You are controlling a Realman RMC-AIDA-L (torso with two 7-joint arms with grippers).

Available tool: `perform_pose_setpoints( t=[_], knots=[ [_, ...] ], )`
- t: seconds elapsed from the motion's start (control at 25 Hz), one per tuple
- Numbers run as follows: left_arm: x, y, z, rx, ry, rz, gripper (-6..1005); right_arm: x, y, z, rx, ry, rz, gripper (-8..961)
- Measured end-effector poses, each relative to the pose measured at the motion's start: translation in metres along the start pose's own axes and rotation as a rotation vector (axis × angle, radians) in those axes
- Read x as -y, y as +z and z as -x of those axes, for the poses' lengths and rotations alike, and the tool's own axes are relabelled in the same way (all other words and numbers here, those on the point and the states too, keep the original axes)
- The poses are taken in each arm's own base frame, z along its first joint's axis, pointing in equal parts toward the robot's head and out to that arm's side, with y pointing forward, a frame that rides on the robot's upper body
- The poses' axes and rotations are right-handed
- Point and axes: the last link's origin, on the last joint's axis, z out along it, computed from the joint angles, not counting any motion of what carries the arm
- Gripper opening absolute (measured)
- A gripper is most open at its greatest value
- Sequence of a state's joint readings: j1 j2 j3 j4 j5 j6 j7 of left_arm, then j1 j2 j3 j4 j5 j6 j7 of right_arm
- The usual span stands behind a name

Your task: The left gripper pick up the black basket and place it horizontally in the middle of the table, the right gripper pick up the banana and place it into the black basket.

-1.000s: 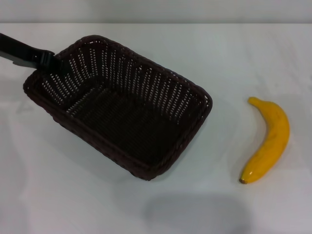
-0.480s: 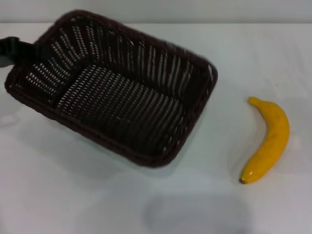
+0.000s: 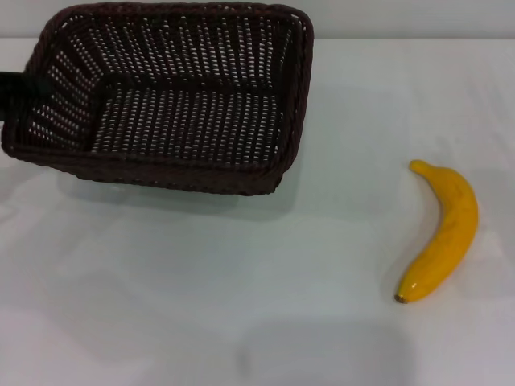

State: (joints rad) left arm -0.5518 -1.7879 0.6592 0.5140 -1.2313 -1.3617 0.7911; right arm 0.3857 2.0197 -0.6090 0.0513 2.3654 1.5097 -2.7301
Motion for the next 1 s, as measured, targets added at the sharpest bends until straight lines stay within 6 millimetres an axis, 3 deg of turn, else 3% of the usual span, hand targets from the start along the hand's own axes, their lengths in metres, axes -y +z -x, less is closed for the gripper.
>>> perform_pose_setpoints(
  t=[0.36, 0.84, 1.0],
  knots=[
    [-0.002, 0.033, -0.001, -0.051, -0.019, -0.04, 269, 0.002, 0.004, 0.003, 0.008, -0.02, 0.005, 843],
    [-0.014, 0.084, 0.027, -0.052, -0.057, -0.043, 302, 0.002, 0.013, 0.004, -0.001, -0.042, 0.021, 842],
    [-0.013, 0.09, 0.029, -0.053, -0.056, -0.065, 313, 0.005, 0.016, 0.003, -0.015, -0.053, 0.014, 842]
  ],
)
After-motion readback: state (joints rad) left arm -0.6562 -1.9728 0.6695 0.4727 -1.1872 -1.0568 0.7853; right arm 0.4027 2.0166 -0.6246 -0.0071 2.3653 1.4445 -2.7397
